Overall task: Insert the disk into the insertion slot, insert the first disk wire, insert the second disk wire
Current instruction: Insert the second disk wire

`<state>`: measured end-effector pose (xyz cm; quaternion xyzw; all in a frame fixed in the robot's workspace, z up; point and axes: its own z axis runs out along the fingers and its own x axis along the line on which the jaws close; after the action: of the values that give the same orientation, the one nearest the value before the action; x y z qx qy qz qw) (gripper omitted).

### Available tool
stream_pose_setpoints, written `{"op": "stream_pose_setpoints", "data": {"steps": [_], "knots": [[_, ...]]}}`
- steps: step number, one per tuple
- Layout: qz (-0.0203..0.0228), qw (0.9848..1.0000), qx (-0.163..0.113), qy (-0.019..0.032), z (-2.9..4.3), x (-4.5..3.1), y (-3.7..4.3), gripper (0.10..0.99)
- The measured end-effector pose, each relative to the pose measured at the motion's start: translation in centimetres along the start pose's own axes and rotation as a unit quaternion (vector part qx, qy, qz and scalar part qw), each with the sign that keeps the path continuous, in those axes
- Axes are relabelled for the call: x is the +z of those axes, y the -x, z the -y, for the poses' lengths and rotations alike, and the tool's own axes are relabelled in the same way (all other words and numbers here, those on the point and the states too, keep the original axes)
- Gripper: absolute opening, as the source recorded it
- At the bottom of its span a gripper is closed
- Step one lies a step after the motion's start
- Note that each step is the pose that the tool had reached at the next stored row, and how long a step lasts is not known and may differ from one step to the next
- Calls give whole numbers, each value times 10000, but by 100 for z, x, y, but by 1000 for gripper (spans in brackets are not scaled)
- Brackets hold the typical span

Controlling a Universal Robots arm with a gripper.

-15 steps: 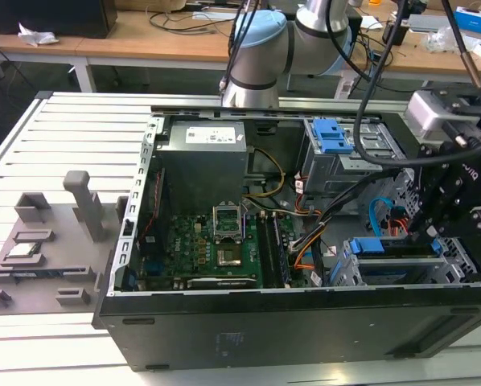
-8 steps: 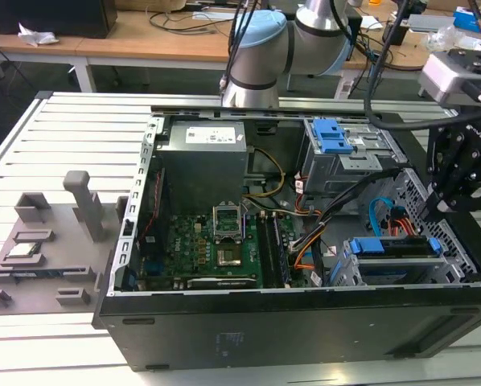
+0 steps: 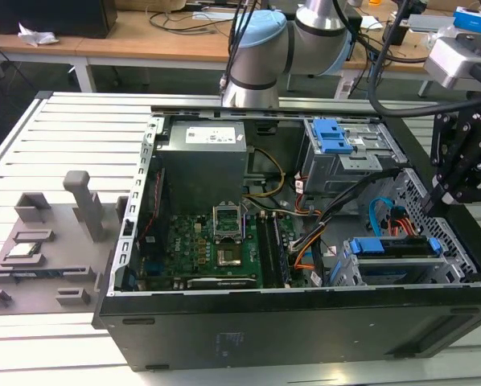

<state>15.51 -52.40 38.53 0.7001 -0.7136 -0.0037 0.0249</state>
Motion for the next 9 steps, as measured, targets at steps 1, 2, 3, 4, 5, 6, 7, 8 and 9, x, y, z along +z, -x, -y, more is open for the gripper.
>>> {"op": "stream_pose_setpoints", "data": {"steps": [1, 2, 3, 4, 5, 6, 7, 8, 9], "knots": [[0, 10000, 0, 0, 0, 0, 0, 106], [0, 10000, 0, 0, 0, 0, 0, 106], [0, 10000, 0, 0, 0, 0, 0, 106], [1, 10000, 0, 0, 0, 0, 0, 106], [1, 10000, 0, 0, 0, 0, 0, 106], [1, 10000, 0, 0, 0, 0, 0, 173], [1, 10000, 0, 0, 0, 0, 0, 235], [1, 10000, 0, 0, 0, 0, 0, 235], [1, 10000, 0, 0, 0, 0, 0, 235]]}}
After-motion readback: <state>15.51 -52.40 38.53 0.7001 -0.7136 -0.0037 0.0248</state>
